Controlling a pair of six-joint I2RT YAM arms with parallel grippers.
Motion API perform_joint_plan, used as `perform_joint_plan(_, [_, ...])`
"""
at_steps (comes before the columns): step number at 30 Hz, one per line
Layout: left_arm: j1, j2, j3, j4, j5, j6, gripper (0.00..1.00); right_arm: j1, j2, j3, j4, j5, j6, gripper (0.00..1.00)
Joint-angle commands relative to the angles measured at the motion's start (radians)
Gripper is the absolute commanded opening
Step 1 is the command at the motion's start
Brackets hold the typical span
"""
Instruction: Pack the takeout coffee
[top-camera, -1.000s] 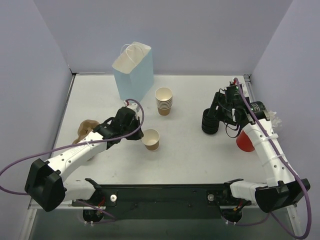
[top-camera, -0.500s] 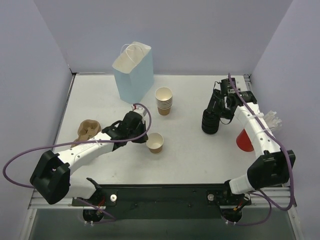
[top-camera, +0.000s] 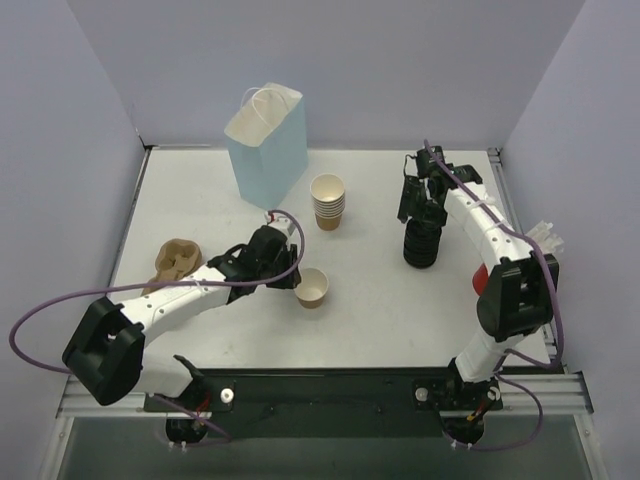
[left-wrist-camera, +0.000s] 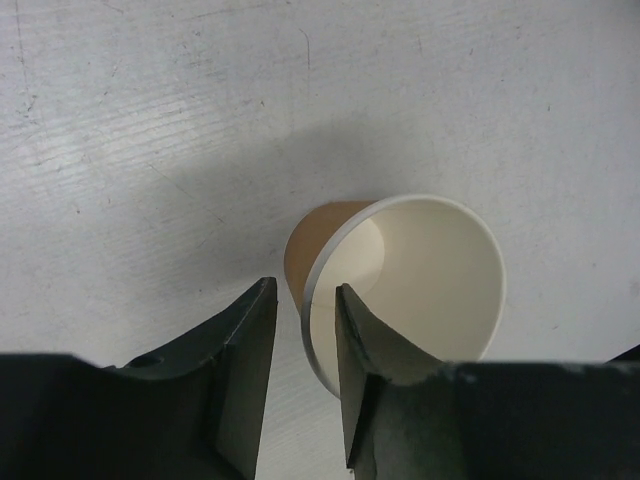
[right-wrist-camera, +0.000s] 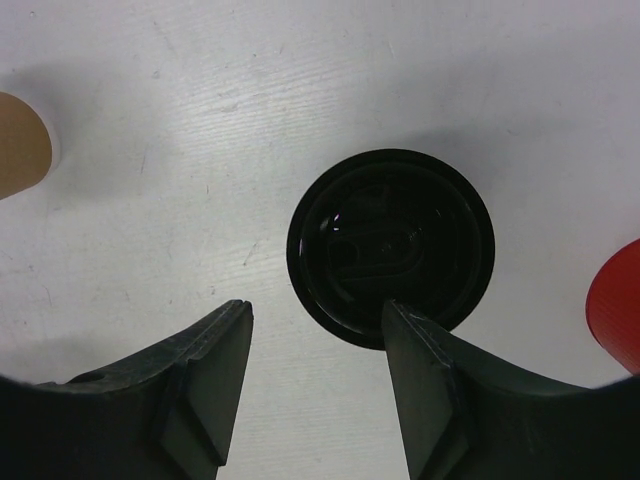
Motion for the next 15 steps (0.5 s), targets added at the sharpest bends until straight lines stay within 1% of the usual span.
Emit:
perform_joint_plan(1, [-0.004, -0.005, 0.050, 0.004, -0.016, -0.013, 0.45, 0.014, 0.037, 0.054, -0.028, 0.020, -0.033, 0.54])
perform_joint_plan(2, [-0.006, -0.016, 0.060, -0.016, -0.022, -0.013, 0.48, 0.017, 0.043, 0.059, -0.034, 0.025, -0.036, 0.54])
perform_joint_plan(3, [-0.006, -0.022, 0.068, -0.026, -0.031, -0.011, 0.53, 0.019, 0.051, 0.065, -0.038, 0.031, -0.038, 0.54])
perform_joint_plan(5, [-0.004, -0.048, 0.100, -0.060, -0.041, -0.008, 0.58, 0.022, 0.058, 0.068, -0.045, 0.048, -0.042, 0.52])
perform_joint_plan(7, [-0.004, -0.068, 0.122, -0.080, -0.045, -0.005, 0.67, 0.023, 0.069, 0.071, -0.048, 0.056, -0.047, 0.50])
perform_joint_plan(12, [-0.004, -0.122, 0.186, -0.149, -0.071, 0.012, 0.79, 0.034, 0.106, 0.083, -0.066, 0.066, -0.058, 0.45])
perform_joint_plan(13, [-0.002, -0.128, 0.191, -0.157, -0.076, 0.013, 0.84, 0.035, 0.109, 0.088, -0.069, 0.071, -0.056, 0.44])
perform_joint_plan(15, [-0.004, -0.145, 0.200, -0.171, -0.076, 0.026, 0.85, 0.037, 0.121, 0.092, -0.075, 0.077, -0.058, 0.43])
